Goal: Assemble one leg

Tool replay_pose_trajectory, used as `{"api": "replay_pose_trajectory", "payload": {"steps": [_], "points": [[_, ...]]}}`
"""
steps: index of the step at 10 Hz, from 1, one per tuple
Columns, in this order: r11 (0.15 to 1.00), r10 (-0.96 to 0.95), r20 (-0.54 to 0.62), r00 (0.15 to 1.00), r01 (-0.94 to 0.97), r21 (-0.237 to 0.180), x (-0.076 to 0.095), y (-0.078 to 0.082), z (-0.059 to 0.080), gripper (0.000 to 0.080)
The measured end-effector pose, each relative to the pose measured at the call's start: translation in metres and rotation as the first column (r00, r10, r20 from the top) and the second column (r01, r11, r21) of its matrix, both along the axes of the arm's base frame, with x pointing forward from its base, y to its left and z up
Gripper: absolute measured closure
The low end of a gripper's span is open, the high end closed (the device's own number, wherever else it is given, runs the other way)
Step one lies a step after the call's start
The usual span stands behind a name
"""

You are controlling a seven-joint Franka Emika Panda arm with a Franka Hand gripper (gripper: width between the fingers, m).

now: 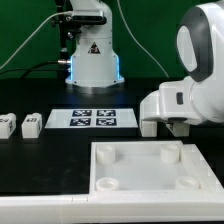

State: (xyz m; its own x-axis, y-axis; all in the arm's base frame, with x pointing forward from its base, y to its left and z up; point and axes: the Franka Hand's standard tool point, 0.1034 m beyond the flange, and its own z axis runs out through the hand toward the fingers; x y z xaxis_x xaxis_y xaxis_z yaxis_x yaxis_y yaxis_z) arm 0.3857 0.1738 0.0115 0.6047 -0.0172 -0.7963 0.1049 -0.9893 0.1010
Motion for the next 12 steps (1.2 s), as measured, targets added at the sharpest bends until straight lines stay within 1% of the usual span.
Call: {"api": "replay_pose_trajectory", "payload": {"steps": [1,2,3,4,5,6,7,8,9,10,11,12], "points": [[1.0,0.0,0.027,1.0,-0.001,0.007,0.005,0.0,0.007,0.0506],[1.0,0.0,0.05,0.999,-0.001,0.015,0.016,-0.003,0.034,0.0506],[0.999,-0.021,0.09,0.996,0.018,0.033,0.026,-0.006,0.058,0.0506],[0.998,-0.032,0.158,0.987,0.025,0.05,0.04,-0.009,0.073,0.0506],[0.998,-0.039,0.252,0.967,0.023,0.065,0.058,-0.013,0.099,0.0506],[0.997,-0.023,0.399,0.917,-0.007,0.074,0.076,-0.016,0.12,0.0506],[0.995,0.008,0.456,0.89,-0.051,0.082,0.081,-0.025,0.134,0.0506],[0.993,0.03,0.574,0.819,-0.088,0.075,0.105,-0.031,0.14,0.0506],[0.991,0.009,0.662,0.749,-0.096,0.095,0.104,-0.025,0.138,0.0506],[0.989,0.003,0.703,0.712,-0.108,0.105,0.097,-0.024,0.137,0.0506],[0.983,-0.018,0.781,0.624,-0.129,0.127,0.103,-0.02,0.138,0.0506],[0.979,-0.04,0.836,0.547,-0.146,0.142,0.102,-0.018,0.137,0.0506]]}}
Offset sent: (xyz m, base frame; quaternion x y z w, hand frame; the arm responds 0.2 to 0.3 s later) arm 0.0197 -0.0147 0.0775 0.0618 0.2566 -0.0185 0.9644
